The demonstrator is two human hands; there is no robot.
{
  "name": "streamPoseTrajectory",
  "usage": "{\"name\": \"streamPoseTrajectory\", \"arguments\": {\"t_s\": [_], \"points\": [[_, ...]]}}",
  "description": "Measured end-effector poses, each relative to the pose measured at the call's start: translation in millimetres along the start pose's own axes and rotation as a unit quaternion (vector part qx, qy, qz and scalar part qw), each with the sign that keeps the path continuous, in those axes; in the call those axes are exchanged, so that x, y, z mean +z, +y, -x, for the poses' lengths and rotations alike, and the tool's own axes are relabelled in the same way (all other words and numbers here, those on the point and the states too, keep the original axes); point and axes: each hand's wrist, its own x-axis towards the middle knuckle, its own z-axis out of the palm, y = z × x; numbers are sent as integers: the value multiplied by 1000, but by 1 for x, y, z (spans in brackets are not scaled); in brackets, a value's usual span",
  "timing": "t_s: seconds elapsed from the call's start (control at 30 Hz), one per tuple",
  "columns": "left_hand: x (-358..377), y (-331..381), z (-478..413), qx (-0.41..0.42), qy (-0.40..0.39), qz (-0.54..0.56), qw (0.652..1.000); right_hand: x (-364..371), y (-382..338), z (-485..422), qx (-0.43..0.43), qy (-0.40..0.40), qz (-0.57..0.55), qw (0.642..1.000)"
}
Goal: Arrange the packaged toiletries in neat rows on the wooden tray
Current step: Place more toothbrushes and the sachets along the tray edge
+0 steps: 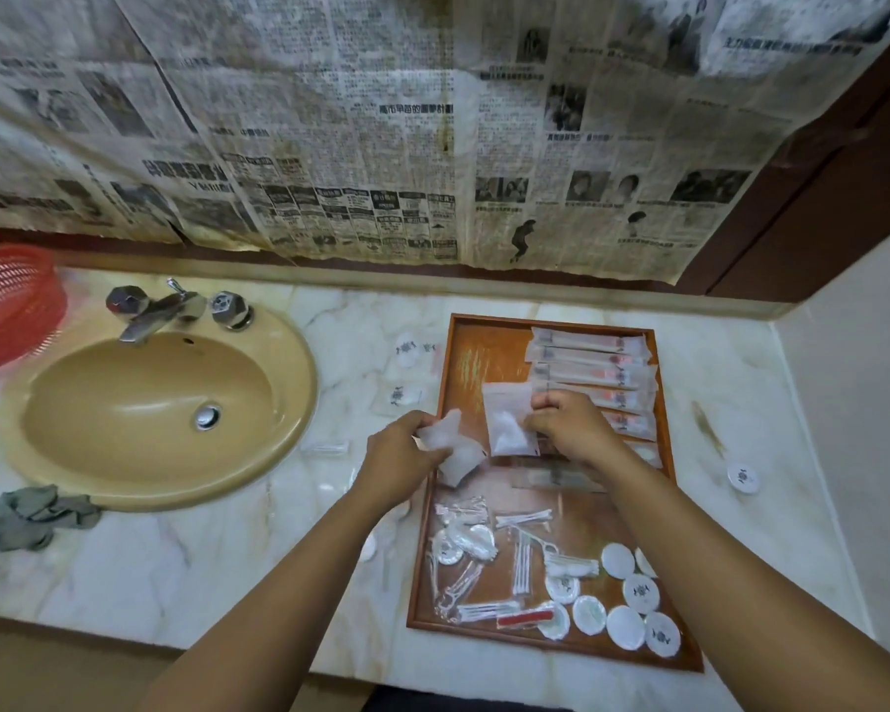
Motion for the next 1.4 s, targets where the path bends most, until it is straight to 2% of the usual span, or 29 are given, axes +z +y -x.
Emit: {"name": "streamPoseTrajectory", "arguments": {"t_s": [0.1,0.17,0.27,0.37,0.43,0.53,0.63,0.67,0.77,0.87,1.27,1.33,1.4], "points": [[-19,3,-19,-14,59,47,997,10,-26,-32,-71,41,66,994],[-29,6,-31,-30,89,78,993,16,-40,-57,-130,64,147,978],[-38,7,-52,-52,112,105,987,24,-58,-93,-206,73,210,953],[-41,5,-73,-81,133,141,978,28,-58,-119,-283,92,310,903],[-41,3,-84,-92,141,159,973,30,-45,-132,-304,71,361,879],[-38,-4,-98,-102,142,165,971,29,-26,-139,-292,7,393,872],[-36,-5,-106,-111,148,182,966,29,-16,-141,-325,20,467,822],[-36,-4,-108,-111,153,186,964,30,-13,-141,-327,27,476,816],[-36,-1,-110,-105,168,173,965,36,-12,-138,-305,0,481,822],[-36,1,-111,-107,166,172,965,44,-13,-140,-277,-37,515,811],[-27,2,-112,-90,164,184,965,45,-19,-147,-257,-58,518,814],[-25,2,-111,-80,167,176,967,43,-21,-144,-261,-61,498,825],[-23,3,-108,-56,172,162,970,43,-25,-138,-268,-26,434,860]]}}
